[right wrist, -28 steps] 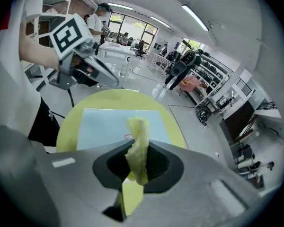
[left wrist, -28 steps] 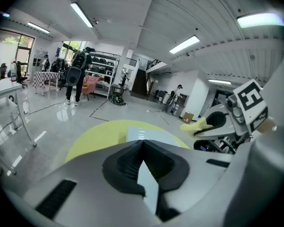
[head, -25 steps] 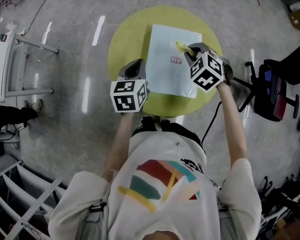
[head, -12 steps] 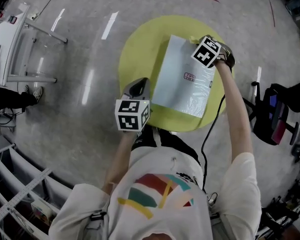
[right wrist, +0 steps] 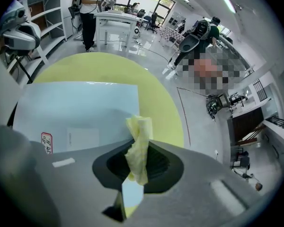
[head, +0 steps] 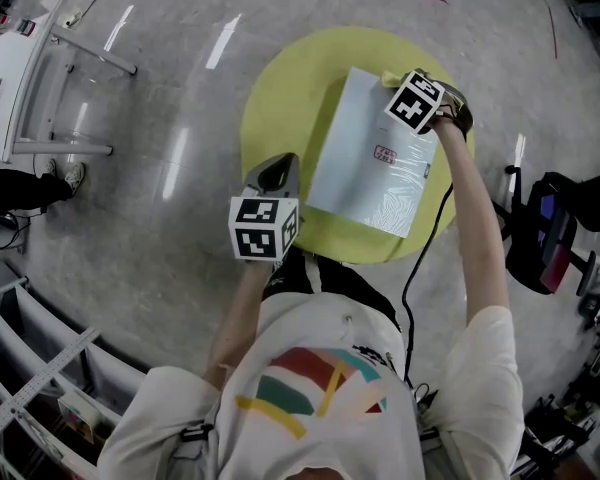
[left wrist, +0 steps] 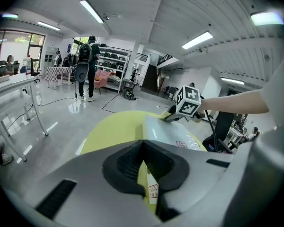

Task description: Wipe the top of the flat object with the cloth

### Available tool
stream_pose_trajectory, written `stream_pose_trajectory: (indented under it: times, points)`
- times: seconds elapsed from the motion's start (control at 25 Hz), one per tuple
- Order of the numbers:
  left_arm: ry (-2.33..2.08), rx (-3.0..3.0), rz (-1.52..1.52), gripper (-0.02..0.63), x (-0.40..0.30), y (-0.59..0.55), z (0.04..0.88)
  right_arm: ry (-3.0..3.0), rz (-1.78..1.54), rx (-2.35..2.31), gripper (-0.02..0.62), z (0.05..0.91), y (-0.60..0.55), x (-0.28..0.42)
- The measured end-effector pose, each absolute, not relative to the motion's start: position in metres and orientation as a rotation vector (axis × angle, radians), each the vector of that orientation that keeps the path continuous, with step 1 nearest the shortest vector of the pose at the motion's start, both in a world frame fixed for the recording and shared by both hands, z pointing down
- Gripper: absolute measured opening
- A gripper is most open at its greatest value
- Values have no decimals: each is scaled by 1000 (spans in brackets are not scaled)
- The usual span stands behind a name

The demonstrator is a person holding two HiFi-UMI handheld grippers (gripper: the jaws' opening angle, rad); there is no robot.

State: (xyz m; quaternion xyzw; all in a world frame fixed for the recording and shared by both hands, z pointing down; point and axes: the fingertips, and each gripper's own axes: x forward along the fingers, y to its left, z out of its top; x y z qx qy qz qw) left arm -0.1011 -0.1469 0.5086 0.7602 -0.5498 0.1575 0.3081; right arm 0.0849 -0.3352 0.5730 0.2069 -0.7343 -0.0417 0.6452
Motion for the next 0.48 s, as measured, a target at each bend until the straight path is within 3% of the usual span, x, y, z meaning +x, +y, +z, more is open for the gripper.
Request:
stream_pose_trajectory:
  times: [0.48]
  points:
    - [-1453,2030,385,14,-100,-145,501,-1680,-71,452,28,576,-311,82]
